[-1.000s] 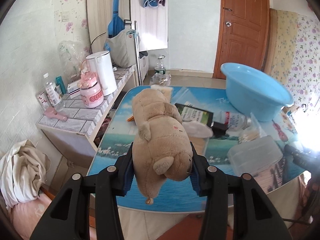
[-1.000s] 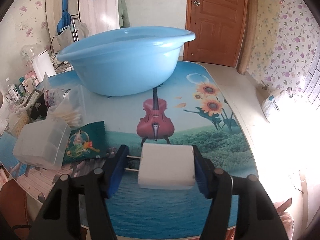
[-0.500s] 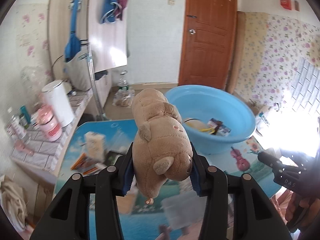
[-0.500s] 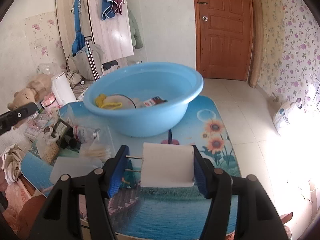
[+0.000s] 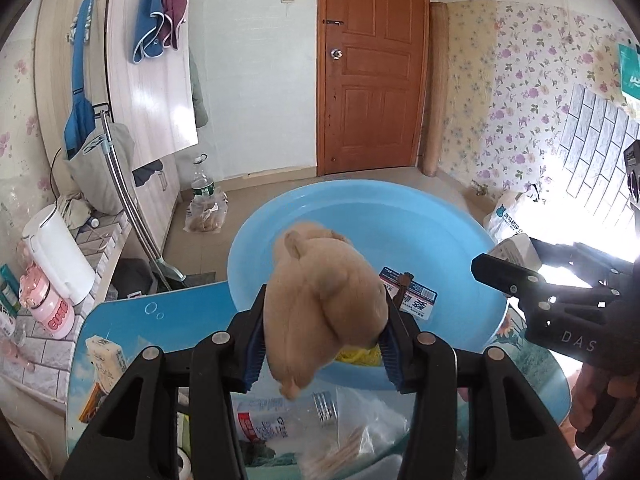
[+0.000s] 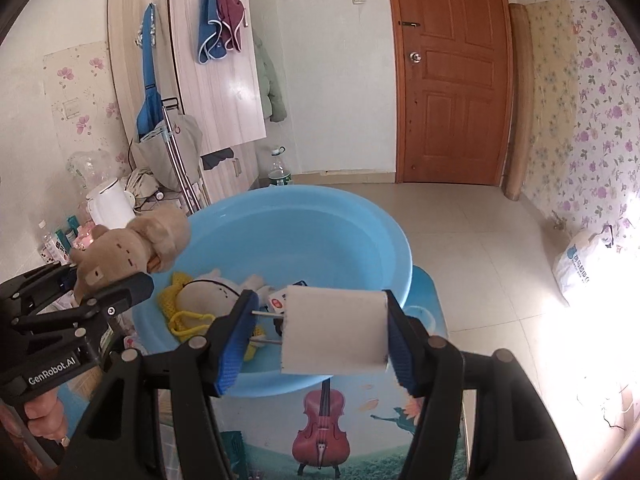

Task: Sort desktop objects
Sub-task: 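Carry the bear and the white block into the blue basin and release both, then grasp the white plastic hook with the left gripper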

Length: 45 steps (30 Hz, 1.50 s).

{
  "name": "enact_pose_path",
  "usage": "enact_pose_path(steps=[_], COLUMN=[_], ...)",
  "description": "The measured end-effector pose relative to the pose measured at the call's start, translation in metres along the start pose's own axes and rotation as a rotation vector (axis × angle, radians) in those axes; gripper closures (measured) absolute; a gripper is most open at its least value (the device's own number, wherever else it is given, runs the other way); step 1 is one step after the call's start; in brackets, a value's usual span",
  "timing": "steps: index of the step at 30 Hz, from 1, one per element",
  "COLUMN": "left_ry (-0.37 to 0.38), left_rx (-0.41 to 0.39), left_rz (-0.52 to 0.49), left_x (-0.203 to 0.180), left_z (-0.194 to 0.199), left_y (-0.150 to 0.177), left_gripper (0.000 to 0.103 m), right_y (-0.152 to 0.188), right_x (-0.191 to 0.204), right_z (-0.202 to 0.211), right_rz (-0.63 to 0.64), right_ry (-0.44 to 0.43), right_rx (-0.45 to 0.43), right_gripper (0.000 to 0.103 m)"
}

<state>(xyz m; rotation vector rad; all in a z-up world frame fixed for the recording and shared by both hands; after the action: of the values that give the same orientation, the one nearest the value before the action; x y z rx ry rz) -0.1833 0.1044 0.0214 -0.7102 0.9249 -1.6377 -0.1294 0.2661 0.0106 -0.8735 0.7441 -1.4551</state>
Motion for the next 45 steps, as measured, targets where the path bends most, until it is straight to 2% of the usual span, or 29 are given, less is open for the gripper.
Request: enact_pose_path(steps=[4, 6, 8, 13, 16, 21, 32, 40, 45], left_ry=[-0.012, -0.007, -0.011, -0.023, -0.035, -0.057, -0.101, -0.166, -0.205], left_rx=[0.007, 0.004, 0.000, -0.016, -0.015, -0.025, -0.010, 0.014, 0.038], left_rz=[-0.005, -0.013, -0.015, -0.004, 0.011, 0.032, 0.066, 0.087, 0.106], left_x=[0.005, 0.003, 0.002, 0.011, 0.021, 0.035, 0.063, 0.095, 0.116], left_z=[-0.012, -0.012, -0.010, 0.004, 0.011, 0.028, 0.056, 0.078, 0.091], left_y=[-0.005, -0.006, -0.006, -0.004, -0.001, 0.002, 0.029, 0.057, 0.074], left_gripper=[0.053, 0.043, 0.027, 0.018, 0.018, 0.017, 0.017, 0.017, 0.016], right_y=[0.001, 0.001, 0.001, 0.000, -0.003, -0.005, 0.006, 0.021, 0.036], right_x=[-0.007, -0.009, -0.010, -0.004, 0.003, 0.013, 0.016, 0.028, 0.036], right_z=[-0.009, -0.010, -0.012, -0.022, -0.028, -0.036, -0.006, 0.017, 0.028], right_rz=[-0.002, -0.007, -0.007, -0.005, -0.006, -0.075, -0.043, -0.029, -0.026], right_ry=[0.002, 0.004, 0.009, -0.007, -0.023, -0.116, -0.066, -0.079, -0.069], right_rx=[0.015, 0.014, 0.014, 0.036, 0.042, 0.075, 0.061, 0.056, 0.065], right_gripper=[0.043, 0.043, 0.043, 0.043, 0.043, 0.042, 0.041, 0.041, 0.036])
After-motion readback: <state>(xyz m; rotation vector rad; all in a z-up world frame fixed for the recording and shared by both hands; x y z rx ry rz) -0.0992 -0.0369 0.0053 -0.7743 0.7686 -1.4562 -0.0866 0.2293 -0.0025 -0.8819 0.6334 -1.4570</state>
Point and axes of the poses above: each gripper's, at about its wrist camera, not at the fingertips, and z roughly against the way its jaws point, x to its left, y to its underside, the point moved 4 cm from there along -z, roughly the way its jaws point, and after that the axes turned 6 degrees about -x, right-handed, at the moved point
